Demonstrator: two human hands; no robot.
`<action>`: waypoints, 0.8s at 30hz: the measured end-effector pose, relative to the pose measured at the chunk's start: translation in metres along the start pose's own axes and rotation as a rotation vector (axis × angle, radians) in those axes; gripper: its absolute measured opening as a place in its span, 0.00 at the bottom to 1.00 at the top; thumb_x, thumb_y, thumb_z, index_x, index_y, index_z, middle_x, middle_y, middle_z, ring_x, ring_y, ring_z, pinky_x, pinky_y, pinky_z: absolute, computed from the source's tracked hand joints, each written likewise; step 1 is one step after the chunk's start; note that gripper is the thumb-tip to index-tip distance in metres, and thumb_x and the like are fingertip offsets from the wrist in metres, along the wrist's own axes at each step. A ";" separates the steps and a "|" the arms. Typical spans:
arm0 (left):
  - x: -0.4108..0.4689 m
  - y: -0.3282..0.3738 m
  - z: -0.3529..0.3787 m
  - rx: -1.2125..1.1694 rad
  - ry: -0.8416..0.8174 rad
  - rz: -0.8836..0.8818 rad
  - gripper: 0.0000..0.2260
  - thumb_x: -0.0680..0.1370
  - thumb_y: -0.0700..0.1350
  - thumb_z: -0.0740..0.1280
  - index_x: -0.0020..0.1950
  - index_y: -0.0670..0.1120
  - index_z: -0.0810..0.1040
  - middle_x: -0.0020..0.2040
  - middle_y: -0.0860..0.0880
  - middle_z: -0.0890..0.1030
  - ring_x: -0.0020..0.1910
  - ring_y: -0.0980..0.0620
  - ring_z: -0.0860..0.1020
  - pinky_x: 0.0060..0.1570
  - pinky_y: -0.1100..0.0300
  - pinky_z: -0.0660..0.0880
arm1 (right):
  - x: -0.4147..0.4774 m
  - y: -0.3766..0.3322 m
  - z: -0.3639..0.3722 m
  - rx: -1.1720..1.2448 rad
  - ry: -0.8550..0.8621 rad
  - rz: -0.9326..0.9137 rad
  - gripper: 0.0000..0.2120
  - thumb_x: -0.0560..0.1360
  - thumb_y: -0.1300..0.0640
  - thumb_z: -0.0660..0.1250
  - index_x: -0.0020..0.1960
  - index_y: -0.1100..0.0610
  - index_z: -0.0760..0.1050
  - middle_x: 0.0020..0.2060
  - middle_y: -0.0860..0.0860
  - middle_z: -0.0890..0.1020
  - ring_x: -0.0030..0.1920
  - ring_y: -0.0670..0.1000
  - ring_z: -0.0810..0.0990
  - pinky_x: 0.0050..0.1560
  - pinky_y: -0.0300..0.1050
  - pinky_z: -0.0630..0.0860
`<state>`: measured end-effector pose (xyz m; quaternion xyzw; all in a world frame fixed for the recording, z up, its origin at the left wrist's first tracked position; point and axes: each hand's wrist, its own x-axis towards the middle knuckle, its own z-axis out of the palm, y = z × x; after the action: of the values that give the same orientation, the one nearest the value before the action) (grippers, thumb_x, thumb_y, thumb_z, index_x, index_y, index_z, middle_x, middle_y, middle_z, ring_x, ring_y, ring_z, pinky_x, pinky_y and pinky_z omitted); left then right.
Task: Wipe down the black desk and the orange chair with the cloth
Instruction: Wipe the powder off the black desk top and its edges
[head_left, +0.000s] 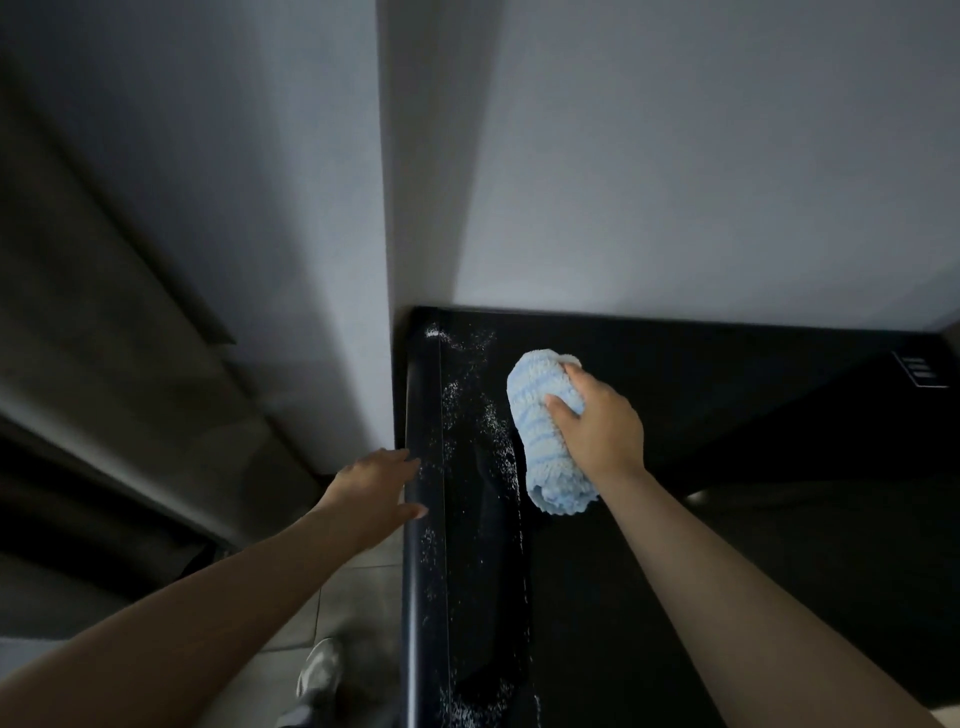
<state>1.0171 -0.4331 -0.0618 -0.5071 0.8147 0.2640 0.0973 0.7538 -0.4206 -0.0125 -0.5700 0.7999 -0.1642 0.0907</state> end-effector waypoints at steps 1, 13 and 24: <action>0.009 -0.001 -0.002 0.013 -0.001 0.008 0.29 0.75 0.59 0.67 0.73 0.52 0.65 0.73 0.51 0.66 0.71 0.50 0.65 0.68 0.52 0.66 | 0.009 -0.002 0.003 -0.004 0.005 -0.003 0.23 0.79 0.46 0.63 0.73 0.49 0.67 0.58 0.51 0.80 0.54 0.51 0.79 0.45 0.42 0.72; 0.102 -0.014 -0.007 0.278 -0.138 0.143 0.60 0.62 0.64 0.75 0.78 0.45 0.39 0.78 0.44 0.36 0.77 0.42 0.40 0.76 0.47 0.50 | 0.112 -0.015 0.047 -0.079 -0.013 0.015 0.23 0.80 0.47 0.60 0.74 0.48 0.64 0.63 0.51 0.76 0.62 0.53 0.76 0.53 0.48 0.74; 0.119 -0.010 0.000 0.305 -0.197 0.131 0.60 0.62 0.60 0.77 0.78 0.40 0.41 0.77 0.40 0.35 0.77 0.41 0.41 0.76 0.50 0.46 | 0.183 -0.031 0.098 -0.188 -0.054 -0.040 0.23 0.80 0.47 0.59 0.75 0.47 0.62 0.63 0.51 0.76 0.60 0.52 0.77 0.49 0.47 0.74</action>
<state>0.9706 -0.5288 -0.1158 -0.4041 0.8631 0.1913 0.2349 0.7526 -0.6180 -0.0843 -0.5960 0.7976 -0.0745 0.0551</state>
